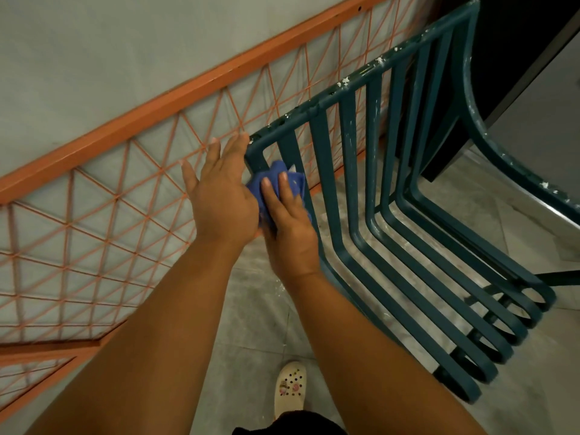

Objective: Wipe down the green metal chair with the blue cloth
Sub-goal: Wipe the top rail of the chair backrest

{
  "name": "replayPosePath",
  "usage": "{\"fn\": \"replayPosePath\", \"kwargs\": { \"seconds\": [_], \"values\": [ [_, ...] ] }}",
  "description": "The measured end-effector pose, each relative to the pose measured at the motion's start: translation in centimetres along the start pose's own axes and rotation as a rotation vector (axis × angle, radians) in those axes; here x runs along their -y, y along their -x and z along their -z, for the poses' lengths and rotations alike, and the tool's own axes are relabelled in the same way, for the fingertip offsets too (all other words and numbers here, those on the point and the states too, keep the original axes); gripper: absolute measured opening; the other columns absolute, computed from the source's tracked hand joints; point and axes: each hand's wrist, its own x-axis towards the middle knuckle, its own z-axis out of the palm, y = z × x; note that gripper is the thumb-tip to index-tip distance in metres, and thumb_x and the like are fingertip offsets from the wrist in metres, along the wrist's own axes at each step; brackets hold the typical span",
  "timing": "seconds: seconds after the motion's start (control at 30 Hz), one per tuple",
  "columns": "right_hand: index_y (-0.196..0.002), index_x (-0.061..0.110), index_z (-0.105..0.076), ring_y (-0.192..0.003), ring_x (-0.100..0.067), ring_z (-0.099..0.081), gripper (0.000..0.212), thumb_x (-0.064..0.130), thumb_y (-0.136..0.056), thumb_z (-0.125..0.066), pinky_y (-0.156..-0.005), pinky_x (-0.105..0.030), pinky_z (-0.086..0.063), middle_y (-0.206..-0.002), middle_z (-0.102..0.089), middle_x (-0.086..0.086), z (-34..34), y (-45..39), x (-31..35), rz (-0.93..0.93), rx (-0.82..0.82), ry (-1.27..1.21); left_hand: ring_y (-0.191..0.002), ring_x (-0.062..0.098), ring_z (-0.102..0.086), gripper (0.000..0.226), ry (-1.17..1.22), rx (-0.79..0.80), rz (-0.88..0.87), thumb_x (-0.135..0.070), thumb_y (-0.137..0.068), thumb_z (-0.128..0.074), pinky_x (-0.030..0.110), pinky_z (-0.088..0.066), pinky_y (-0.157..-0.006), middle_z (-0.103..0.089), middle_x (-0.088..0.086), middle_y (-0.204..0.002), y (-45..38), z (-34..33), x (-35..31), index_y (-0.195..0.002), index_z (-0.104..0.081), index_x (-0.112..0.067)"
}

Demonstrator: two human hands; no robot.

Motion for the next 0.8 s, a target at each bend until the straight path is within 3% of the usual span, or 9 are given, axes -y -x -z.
{"fn": "replayPosePath", "kwargs": {
  "seconds": [0.1,0.2,0.27,0.33,0.47,0.53,0.67,0.73,0.8],
  "values": [
    [-0.142,0.017,-0.043,-0.137,-0.028,-0.040,0.061,0.009,-0.087,-0.067,-0.101,-0.052,-0.046,-0.150,-0.037,-0.007,0.6,1.8,-2.0,-0.071,0.015,0.028,-0.144,0.022,-0.021,0.077,-0.011,0.002,0.002,0.011,-0.076,-0.040,0.052,0.000,-0.115,-0.038,0.001,-0.150,0.0,0.0,-0.2,-0.146,-0.032,-0.019],
    [-0.146,0.021,-0.037,-0.135,-0.023,-0.044,0.056,0.012,-0.095,-0.056,-0.107,-0.046,-0.042,-0.149,-0.043,-0.007,0.9,-0.1,-0.1,-0.319,0.034,-0.114,-0.145,0.020,-0.020,0.079,-0.010,-0.004,0.016,0.013,-0.074,-0.039,0.052,0.000,-0.115,-0.037,0.001,-0.150,0.0,-0.2,-0.4,-0.146,-0.031,-0.020],
    [-0.147,0.018,-0.034,-0.139,-0.021,-0.037,0.057,0.010,-0.095,-0.055,-0.113,-0.039,-0.035,-0.152,-0.037,-0.007,0.6,-1.7,1.7,-0.278,-0.015,-0.150,-0.144,0.020,-0.021,0.079,0.009,-0.003,0.033,0.012,-0.073,-0.039,0.052,0.001,-0.116,-0.037,0.001,-0.151,0.1,-0.3,-0.3,-0.145,-0.032,-0.019],
    [-0.147,0.014,-0.034,-0.141,-0.026,-0.032,0.060,0.006,-0.093,-0.058,-0.113,-0.041,-0.034,-0.154,-0.032,-0.010,0.1,-2.2,2.5,-0.139,-0.034,-0.097,-0.144,0.019,-0.021,0.076,0.016,-0.004,0.043,0.009,-0.075,-0.039,0.051,0.002,-0.115,-0.037,0.000,-0.151,0.1,-0.3,-0.3,-0.145,-0.032,-0.019],
    [-0.142,0.013,-0.043,-0.137,-0.030,-0.038,0.060,0.004,-0.087,-0.067,-0.102,-0.045,-0.047,-0.151,-0.031,-0.006,-0.1,0.5,-0.7,0.082,-0.053,0.105,-0.143,0.020,-0.024,0.075,-0.006,-0.013,0.030,0.008,-0.077,-0.042,0.052,0.000,-0.115,-0.037,0.000,-0.150,0.1,-0.3,-0.4,-0.145,-0.032,-0.020],
    [-0.142,0.015,-0.043,-0.130,-0.030,-0.049,0.057,0.010,-0.089,-0.065,-0.094,-0.039,-0.052,-0.150,-0.037,-0.009,0.5,1.8,-2.2,0.052,-0.016,0.155,-0.144,0.020,-0.023,0.076,-0.008,-0.020,0.030,0.010,-0.077,-0.042,0.052,-0.001,-0.116,-0.036,0.000,-0.151,0.2,-0.4,-0.4,-0.146,-0.030,-0.020],
    [-0.148,0.024,-0.033,-0.119,-0.026,-0.058,0.054,0.023,-0.098,-0.052,-0.096,-0.040,-0.051,-0.142,-0.051,-0.008,1.2,-0.2,-0.6,-0.303,0.078,0.042,-0.144,0.016,-0.023,0.077,0.012,-0.032,0.048,0.010,-0.077,-0.041,0.050,0.001,-0.116,-0.033,-0.002,-0.153,0.3,-0.8,-0.5,-0.147,-0.029,-0.021],
    [-0.149,0.023,-0.031,-0.123,-0.022,-0.054,0.055,0.022,-0.098,-0.051,-0.102,-0.036,-0.046,-0.146,-0.047,-0.006,1.2,-2.0,1.4,-0.313,0.055,-0.043,-0.143,0.016,-0.025,0.073,0.026,-0.035,0.059,0.006,-0.079,-0.044,0.049,0.001,-0.116,-0.034,-0.001,-0.152,0.4,-1.0,-0.6,-0.146,-0.030,-0.020],
    [-0.149,0.017,-0.029,-0.136,-0.022,-0.041,0.057,0.017,-0.097,-0.052,-0.111,-0.038,-0.037,-0.153,-0.037,-0.006,1.0,-2.9,3.1,-0.201,0.033,-0.085,-0.142,0.016,-0.026,0.069,0.037,-0.047,0.065,0.002,-0.082,-0.044,0.049,0.002,-0.116,-0.035,-0.001,-0.152,0.3,-1.2,-0.5,-0.146,-0.031,-0.020]
  ]
}}
